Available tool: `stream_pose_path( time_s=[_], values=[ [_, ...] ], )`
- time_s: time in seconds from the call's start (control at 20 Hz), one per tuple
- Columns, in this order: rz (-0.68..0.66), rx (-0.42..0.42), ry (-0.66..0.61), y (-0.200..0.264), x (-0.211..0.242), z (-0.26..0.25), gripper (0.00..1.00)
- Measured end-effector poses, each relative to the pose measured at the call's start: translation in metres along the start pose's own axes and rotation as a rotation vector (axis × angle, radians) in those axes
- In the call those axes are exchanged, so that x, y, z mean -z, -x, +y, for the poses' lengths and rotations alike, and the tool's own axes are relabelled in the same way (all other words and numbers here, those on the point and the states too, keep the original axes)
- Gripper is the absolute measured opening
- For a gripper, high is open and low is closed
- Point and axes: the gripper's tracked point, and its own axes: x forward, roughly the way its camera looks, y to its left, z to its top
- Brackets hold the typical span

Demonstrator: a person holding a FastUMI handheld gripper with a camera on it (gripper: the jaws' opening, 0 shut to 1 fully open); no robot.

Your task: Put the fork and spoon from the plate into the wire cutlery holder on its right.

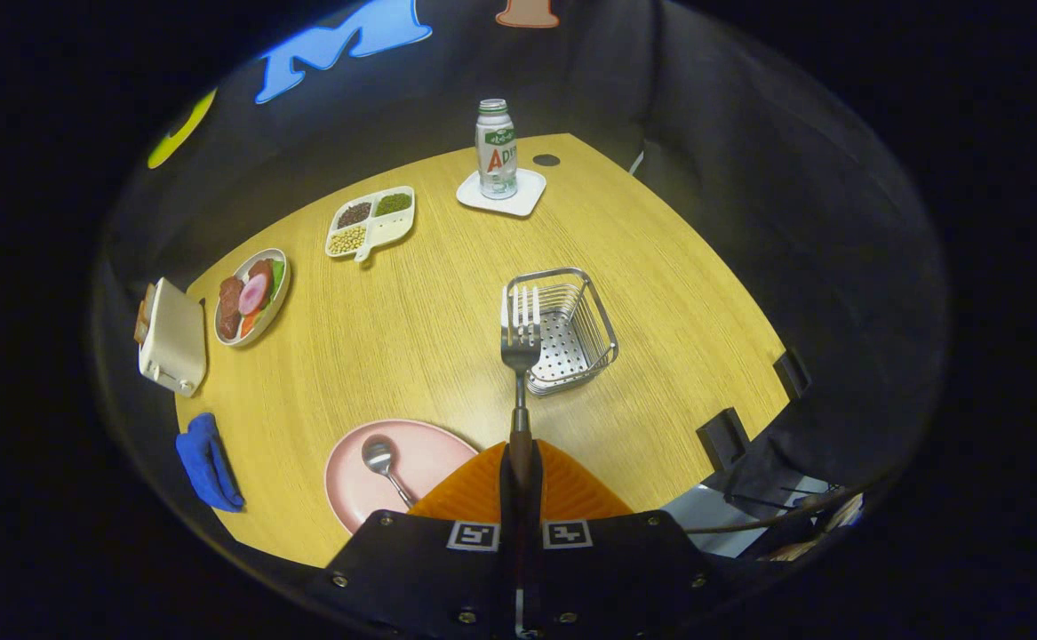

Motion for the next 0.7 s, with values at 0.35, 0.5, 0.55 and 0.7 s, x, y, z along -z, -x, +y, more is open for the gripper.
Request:
stream_pose_path(
  time_s=[0.35, 0.5, 0.55, 0.7],
  values=[
    [0.124, -0.018, -0.092, -0.023, -0.014, -0.01, 0.03],
    [0.172, -0.032, -0.084, -0.037, -0.017, -0.011, 0.04],
    [0.188, -0.041, -0.08, -0.041, -0.017, -0.01, 0.03],
    [0.22, -0.077, -0.09, -0.05, -0.015, -0.007, 0.04]
  ],
)
